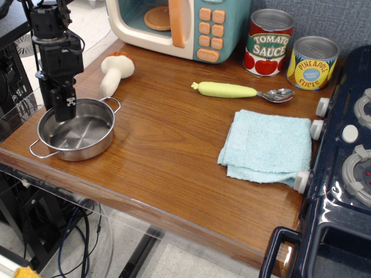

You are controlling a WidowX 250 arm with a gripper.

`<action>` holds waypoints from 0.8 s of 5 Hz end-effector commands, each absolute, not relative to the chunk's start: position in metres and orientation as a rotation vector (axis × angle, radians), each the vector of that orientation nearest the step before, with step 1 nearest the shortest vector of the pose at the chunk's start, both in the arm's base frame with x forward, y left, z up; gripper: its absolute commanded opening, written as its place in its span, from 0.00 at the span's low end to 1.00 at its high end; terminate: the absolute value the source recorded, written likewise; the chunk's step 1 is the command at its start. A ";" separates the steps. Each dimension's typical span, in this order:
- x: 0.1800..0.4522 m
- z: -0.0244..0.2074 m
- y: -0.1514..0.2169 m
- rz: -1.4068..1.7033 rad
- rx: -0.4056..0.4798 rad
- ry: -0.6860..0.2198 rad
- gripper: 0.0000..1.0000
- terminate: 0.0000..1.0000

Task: Move the pan to the bottom left corner

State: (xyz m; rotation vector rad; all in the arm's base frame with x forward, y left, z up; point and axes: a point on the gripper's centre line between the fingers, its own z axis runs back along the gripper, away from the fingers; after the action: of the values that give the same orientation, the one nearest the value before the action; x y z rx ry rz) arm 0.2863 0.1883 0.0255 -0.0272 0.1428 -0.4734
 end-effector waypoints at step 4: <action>0.283 0.093 0.185 -0.471 0.055 -0.024 1.00 0.00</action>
State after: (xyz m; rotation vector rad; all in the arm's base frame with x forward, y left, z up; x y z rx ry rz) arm 0.2919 0.1863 0.0707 0.0117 0.0141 -0.4763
